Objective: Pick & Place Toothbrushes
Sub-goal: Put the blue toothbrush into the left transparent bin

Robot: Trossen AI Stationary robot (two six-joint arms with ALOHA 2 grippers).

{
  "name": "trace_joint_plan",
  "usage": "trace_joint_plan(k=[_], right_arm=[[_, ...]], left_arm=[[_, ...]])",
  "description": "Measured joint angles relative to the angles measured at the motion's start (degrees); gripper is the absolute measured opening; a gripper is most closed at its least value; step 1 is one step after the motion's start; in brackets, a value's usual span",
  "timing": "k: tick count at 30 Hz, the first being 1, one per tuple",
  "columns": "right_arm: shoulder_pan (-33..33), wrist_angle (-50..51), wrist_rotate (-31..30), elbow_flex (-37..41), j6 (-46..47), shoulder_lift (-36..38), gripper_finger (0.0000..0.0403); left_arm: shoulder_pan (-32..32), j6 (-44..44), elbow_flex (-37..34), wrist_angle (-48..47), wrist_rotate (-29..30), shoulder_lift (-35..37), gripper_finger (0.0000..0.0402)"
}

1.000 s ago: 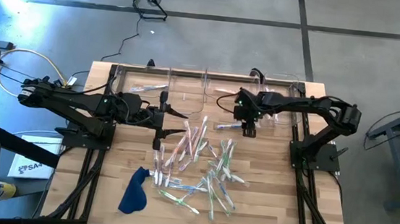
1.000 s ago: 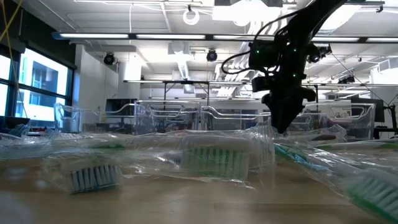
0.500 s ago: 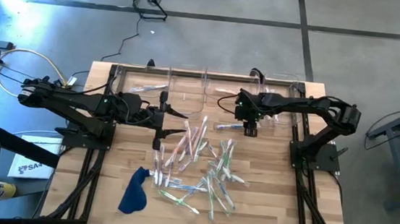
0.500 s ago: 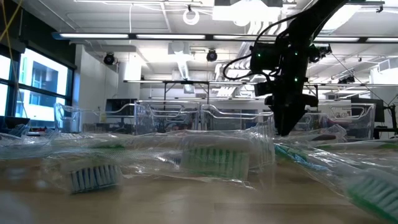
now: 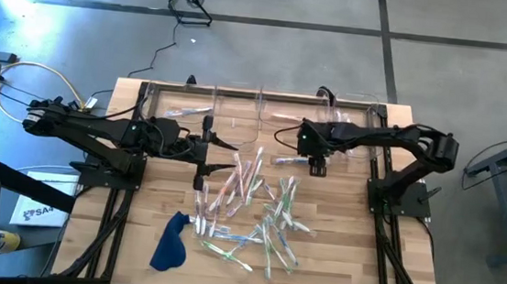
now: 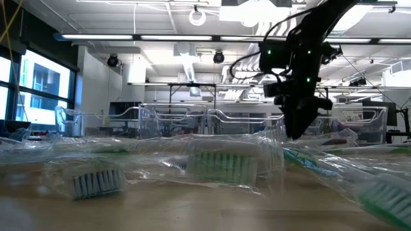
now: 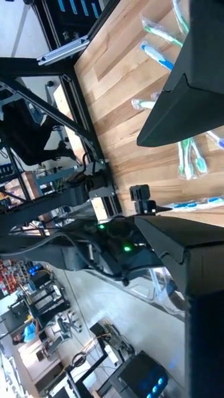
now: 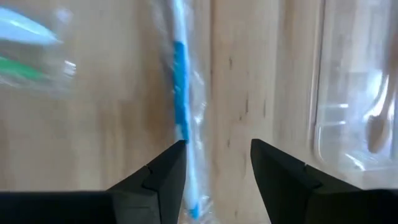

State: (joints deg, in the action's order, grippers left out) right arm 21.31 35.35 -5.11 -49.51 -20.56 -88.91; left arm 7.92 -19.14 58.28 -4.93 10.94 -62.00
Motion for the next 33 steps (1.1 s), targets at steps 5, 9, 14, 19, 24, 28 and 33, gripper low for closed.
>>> trace_joint_plan(k=[5, 9, 14, 19, 24, 28, 33], right_arm=[[-2.35, 0.47, 1.08, -0.05, 2.51, 0.85, 0.0171], [-3.22, 0.51, 4.94, -0.12, 6.79, 0.38, 0.0171], [-2.89, -2.51, -3.74, 0.1, 8.88, -1.7, 0.0165], [-2.82, -5.66, -5.95, 0.18, 10.17, -4.36, 0.009], [-3.79, -8.59, -6.95, 0.17, 10.26, -4.73, 0.0009], [-4.95, -9.01, -6.55, 0.17, 10.19, -4.73, 0.0003], [-6.2, -6.54, -2.05, 0.17, 10.32, -4.73, 0.0002]], left_arm=[[0.0, 0.0, 0.0, 0.0, 0.0, 0.0, 0.0187], [0.0, 0.0, 0.0, 0.0, 0.0, 0.0, 0.0187], [0.0, 0.0, 0.0, -0.11, 0.0, 0.0, 0.0187], [0.0, 0.07, 0.0, -0.38, 0.0, 0.0, 0.0187], [0.0, 0.59, 0.0, -1.47, 0.0, 0.0, 0.0187], [0.0, 0.59, 0.0, -1.92, 0.0, 0.0, 0.0187], [0.0, 0.59, 0.0, -2.86, 0.02, 0.0, 0.0187]])
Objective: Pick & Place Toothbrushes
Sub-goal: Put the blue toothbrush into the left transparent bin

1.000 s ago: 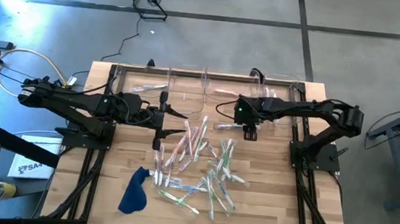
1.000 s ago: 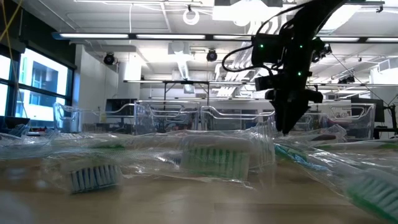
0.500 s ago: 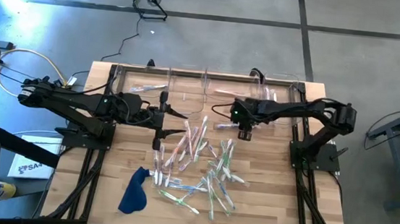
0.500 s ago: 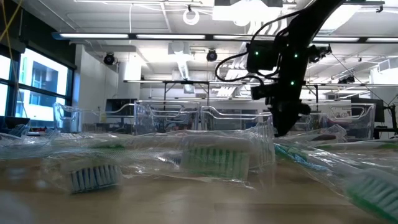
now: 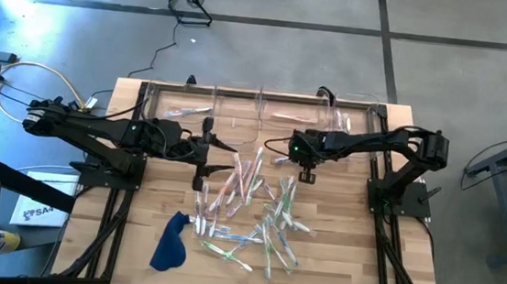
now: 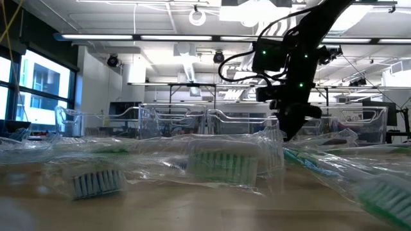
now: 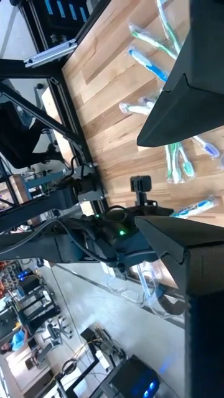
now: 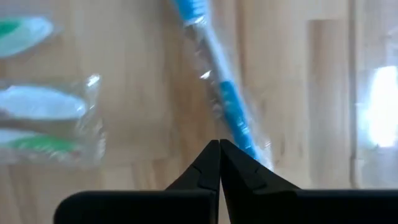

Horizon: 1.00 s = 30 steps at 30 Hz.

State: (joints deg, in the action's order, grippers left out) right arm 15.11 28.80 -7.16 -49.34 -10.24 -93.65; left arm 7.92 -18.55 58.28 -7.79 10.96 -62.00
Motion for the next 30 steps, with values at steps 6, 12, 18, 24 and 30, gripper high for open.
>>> trace_joint_plan(k=[6, 12, 18, 24, 30], right_arm=[[-1.85, 0.57, -5.23, 0.0, -0.41, 0.16, 0.0002], [-1.11, -7.09, -8.99, -0.05, -2.6, -0.26, 0.0003], [0.09, -9.47, -10.82, -0.09, -4.47, -4.8, 0.0002], [-0.72, -8.11, -9.72, -0.26, -3.99, -6.53, 0.0002], [-3.89, -1.71, -4.53, -0.26, 0.06, -4.14, 0.0002]], left_arm=[[-0.01, 0.0, 0.0, -0.15, -0.01, 0.0, 0.0187], [0.0, 0.0, 0.0, -0.11, 0.0, 0.0, 0.0187], [-0.02, 0.0, 0.0, -0.24, 0.0, 0.0, 0.0187], [-0.01, 0.0, 0.0, -0.29, 0.0, 0.0, 0.0187], [0.0, -0.17, 0.0, -1.11, 0.0, -0.02, 0.0187]])
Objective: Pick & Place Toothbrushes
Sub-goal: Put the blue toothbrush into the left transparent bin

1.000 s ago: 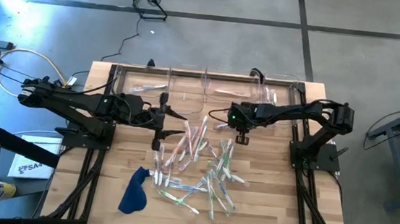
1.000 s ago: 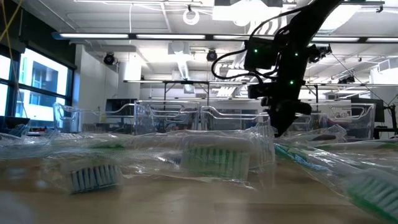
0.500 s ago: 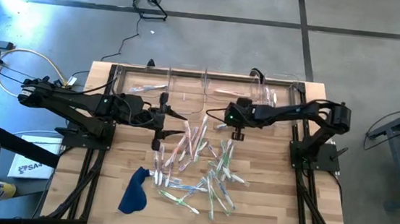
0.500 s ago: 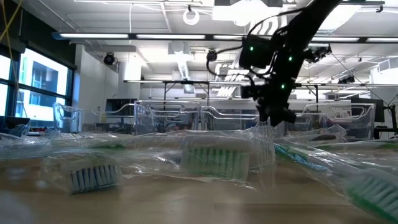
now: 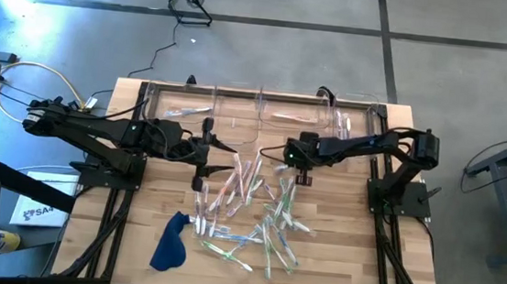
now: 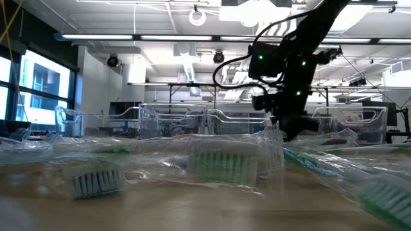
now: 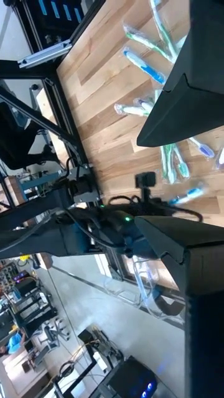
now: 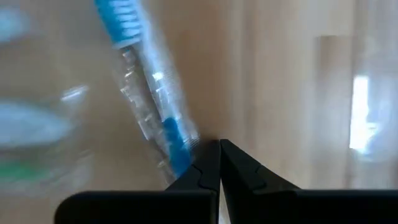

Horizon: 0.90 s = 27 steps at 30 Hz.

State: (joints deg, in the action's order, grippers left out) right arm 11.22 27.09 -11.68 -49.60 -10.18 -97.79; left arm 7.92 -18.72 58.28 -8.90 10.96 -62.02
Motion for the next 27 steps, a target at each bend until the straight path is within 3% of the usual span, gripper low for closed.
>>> trace_joint_plan(k=[5, 8, 14, 18, 27], right_arm=[[-2.5, 4.22, 8.96, 0.06, 4.83, 1.62, 0.0002], [-4.08, 5.27, 10.85, 0.17, 6.33, 2.25, 0.0002], [-5.7, 8.58, 5.11, -0.75, 11.34, 4.01, 0.0001], [-5.65, 12.94, 5.73, -3.41, 17.98, 7.49, 0.0001], [-5.66, 16.27, 21.87, -4.46, 33.6, 11.68, 0.0003]], left_arm=[[-0.02, -0.02, 0.0, -0.05, 0.02, 0.0, 0.0187], [-0.02, -0.04, 0.0, -0.09, 0.02, 0.02, 0.0187], [-0.02, -0.04, 0.0, -0.29, 0.02, 0.0, 0.0187], [-0.02, -0.04, 0.01, -0.29, 0.02, 0.0, 0.0187], [-0.02, -0.04, 0.01, -0.3, 0.02, 0.0, 0.0187]])
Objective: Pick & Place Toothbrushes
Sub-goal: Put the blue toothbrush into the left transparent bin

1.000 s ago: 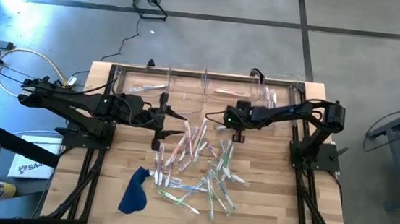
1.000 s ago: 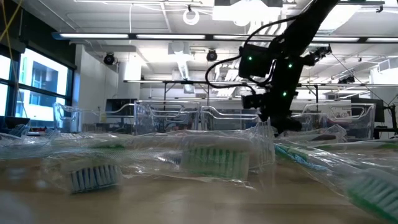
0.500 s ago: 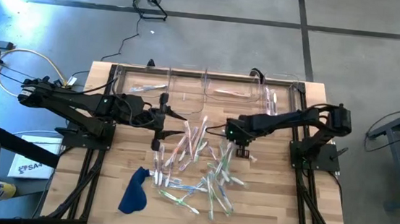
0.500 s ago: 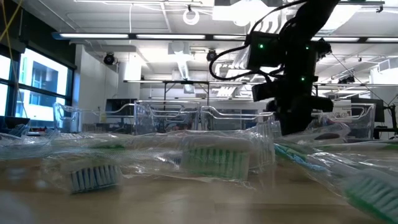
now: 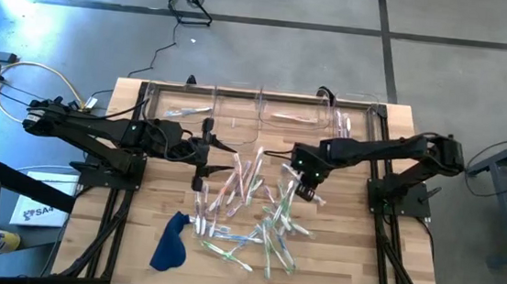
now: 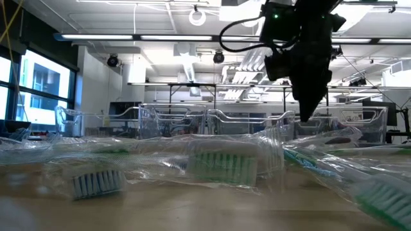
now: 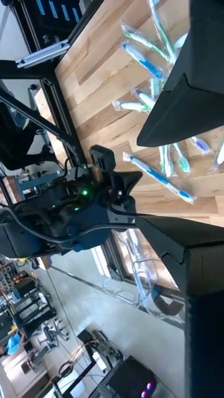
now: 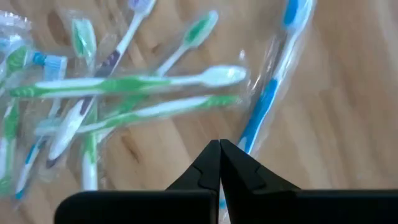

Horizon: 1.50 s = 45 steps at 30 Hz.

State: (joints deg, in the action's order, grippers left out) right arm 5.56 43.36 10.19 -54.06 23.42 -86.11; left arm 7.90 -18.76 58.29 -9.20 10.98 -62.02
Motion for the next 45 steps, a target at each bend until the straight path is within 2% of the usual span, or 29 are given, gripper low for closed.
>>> trace_joint_plan(k=[5, 11, 16, 22, 25, 34, 37, 45], right_arm=[[-0.76, 0.28, -0.54, 0.0, 1.82, 0.02, 0.0002], [-0.69, -0.9, -4.22, 0.0, 11.68, 0.02, 0.0002], [-0.73, -1.87, -4.23, 0.0, 17.06, 0.04, 0.0002], [-0.71, -1.99, -6.36, 0.0, 15.93, 0.04, 0.0004], [-0.71, -1.99, -6.91, 0.0, 15.98, 0.04, 0.0023], [-0.71, -1.97, -6.35, 0.0, 17.41, 0.04, 0.0133], [-0.69, -1.99, -4.4, 0.0, 17.11, 0.04, 0.0141], [-0.63, -5.47, -4.26, 2.2, 17.1, 0.09, 0.0132]], left_arm=[[0.01, 0.0, 0.0, 0.01, 0.0, 0.0, 0.0187], [0.0, 0.92, 0.01, 0.01, 0.0, 0.0, 0.0187], [0.0, 1.11, 0.0, 0.01, 0.0, 0.0, 0.0187], [0.0, 1.25, 0.01, 0.05, 0.0, 0.0, 0.0187], [0.0, 1.27, 0.01, 0.08, 0.0, 0.01, 0.0187], [0.0, 1.27, 0.01, 0.08, 0.0, 0.0, 0.0187], [0.0, 1.27, 0.01, 0.08, 0.0, 0.0, 0.0187], [0.0, 1.27, 0.01, 0.08, 0.0, 0.0, 0.0187]])
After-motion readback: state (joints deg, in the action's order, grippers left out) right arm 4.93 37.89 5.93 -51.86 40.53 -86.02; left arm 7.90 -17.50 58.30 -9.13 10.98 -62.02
